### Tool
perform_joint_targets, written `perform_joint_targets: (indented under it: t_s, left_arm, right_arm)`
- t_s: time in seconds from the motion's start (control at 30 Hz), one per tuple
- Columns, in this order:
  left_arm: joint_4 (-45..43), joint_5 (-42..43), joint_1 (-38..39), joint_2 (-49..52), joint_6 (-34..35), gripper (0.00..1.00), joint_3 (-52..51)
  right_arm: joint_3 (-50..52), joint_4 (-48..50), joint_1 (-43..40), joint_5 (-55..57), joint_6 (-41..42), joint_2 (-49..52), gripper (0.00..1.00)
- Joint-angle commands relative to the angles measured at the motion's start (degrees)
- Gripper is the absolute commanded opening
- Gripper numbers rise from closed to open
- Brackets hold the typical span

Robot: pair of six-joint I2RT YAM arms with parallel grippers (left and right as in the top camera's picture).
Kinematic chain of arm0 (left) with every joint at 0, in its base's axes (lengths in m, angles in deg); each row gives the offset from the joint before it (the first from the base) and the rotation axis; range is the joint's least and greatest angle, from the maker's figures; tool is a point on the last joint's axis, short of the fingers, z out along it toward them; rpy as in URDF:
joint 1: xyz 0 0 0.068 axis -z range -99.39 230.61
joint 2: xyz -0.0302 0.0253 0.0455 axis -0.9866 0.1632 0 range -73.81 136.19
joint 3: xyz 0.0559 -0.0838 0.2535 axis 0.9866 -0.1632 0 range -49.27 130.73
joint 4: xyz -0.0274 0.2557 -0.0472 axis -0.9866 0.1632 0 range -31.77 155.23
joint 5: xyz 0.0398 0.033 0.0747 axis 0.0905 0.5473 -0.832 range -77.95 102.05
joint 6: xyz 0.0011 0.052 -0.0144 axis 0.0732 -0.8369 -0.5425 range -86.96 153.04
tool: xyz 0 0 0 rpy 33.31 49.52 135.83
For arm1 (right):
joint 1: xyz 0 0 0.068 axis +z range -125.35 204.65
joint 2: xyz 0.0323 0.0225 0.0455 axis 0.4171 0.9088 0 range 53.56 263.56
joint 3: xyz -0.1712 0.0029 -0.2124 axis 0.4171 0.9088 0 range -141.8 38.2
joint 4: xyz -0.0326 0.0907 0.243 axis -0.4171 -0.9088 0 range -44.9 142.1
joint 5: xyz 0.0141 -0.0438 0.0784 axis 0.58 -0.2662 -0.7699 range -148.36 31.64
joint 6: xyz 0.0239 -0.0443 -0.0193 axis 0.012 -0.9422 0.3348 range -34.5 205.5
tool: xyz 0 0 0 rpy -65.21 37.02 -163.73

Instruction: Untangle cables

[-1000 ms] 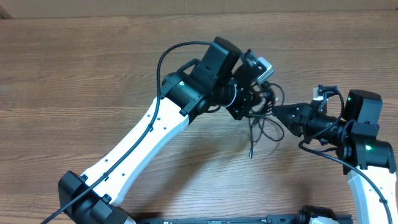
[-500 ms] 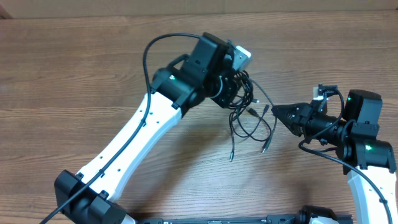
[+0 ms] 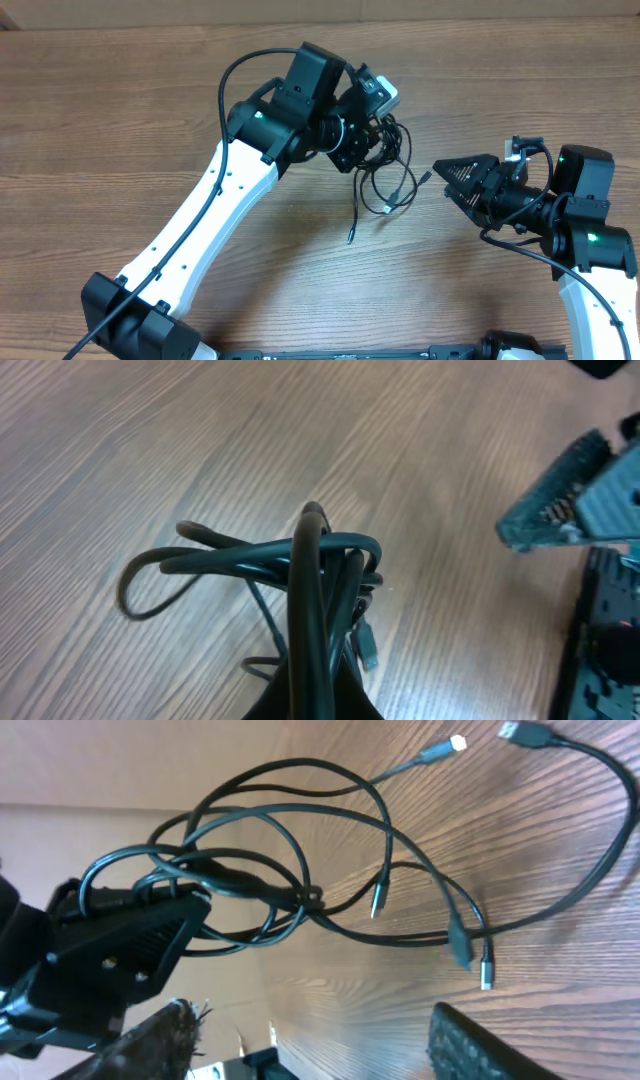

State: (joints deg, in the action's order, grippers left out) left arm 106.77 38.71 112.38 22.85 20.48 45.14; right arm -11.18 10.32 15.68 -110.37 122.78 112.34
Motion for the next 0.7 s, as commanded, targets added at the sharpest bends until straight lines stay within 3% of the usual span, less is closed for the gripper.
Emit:
perform_joint_targets:
  t_s: [0.0, 0.13, 0.43, 0.57, 0.67]
  left_arm:
    - [-0.17, 3.93, 0.02, -1.27, -0.83, 0.04, 0.57]
    - [-0.92, 8.09, 0.02, -1.27, 3.82, 0.04, 0.57]
    - [-1.70, 14.60, 1.27, -1.27, 7.19, 0.04, 0.57]
    - [-2.93, 16.48, 1.31, -1.27, 10.75, 0.04, 0.57]
    - [-2.95, 16.87, 1.31, -1.27, 14.80, 0.04, 0.57]
  right_arm:
    - [-0.09, 0.44, -0.02, 0.46, -0.98, -0.15, 0.77]
    - [-0.09, 1.73, -0.02, -2.29, -8.68, -0.15, 0.89]
    - [-0.09, 2.34, -0.02, -7.30, -21.77, -0.15, 0.95]
    - [-0.09, 2.36, -0.02, -8.72, -27.82, -0.15, 0.93]
    - [-0.09, 2.62, -0.02, -8.48, -33.88, -0.15, 0.79]
